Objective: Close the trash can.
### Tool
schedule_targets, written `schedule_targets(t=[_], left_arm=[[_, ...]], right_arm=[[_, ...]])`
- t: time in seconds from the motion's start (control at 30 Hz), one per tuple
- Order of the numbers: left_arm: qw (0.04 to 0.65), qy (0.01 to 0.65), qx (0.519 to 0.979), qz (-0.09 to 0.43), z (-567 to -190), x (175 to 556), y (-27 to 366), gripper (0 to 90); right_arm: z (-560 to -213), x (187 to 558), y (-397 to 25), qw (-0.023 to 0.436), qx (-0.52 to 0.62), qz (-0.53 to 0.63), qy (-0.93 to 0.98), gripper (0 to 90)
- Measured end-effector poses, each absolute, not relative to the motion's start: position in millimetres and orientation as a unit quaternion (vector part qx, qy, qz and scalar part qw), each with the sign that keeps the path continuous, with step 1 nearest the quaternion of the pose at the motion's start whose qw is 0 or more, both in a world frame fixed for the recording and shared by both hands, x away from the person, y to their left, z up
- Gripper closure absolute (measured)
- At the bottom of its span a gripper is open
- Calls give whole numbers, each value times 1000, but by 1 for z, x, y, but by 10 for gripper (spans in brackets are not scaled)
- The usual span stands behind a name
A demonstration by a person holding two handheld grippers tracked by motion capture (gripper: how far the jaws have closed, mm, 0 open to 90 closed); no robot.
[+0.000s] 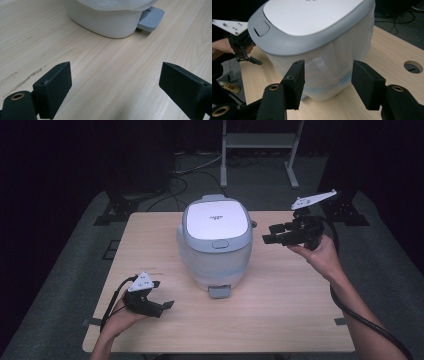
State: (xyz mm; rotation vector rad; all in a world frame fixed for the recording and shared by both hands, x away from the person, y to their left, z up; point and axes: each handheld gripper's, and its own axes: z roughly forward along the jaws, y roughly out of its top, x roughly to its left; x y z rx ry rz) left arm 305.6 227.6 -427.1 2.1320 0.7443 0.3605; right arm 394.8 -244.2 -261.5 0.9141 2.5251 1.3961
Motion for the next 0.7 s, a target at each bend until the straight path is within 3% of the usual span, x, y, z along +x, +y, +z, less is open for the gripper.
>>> schedule_targets(t=[0.7], left_arm=[[414,298,847,149,-425,305,231,102]], right_arm=[[-310,383,-280,51,347,463,814,379]])
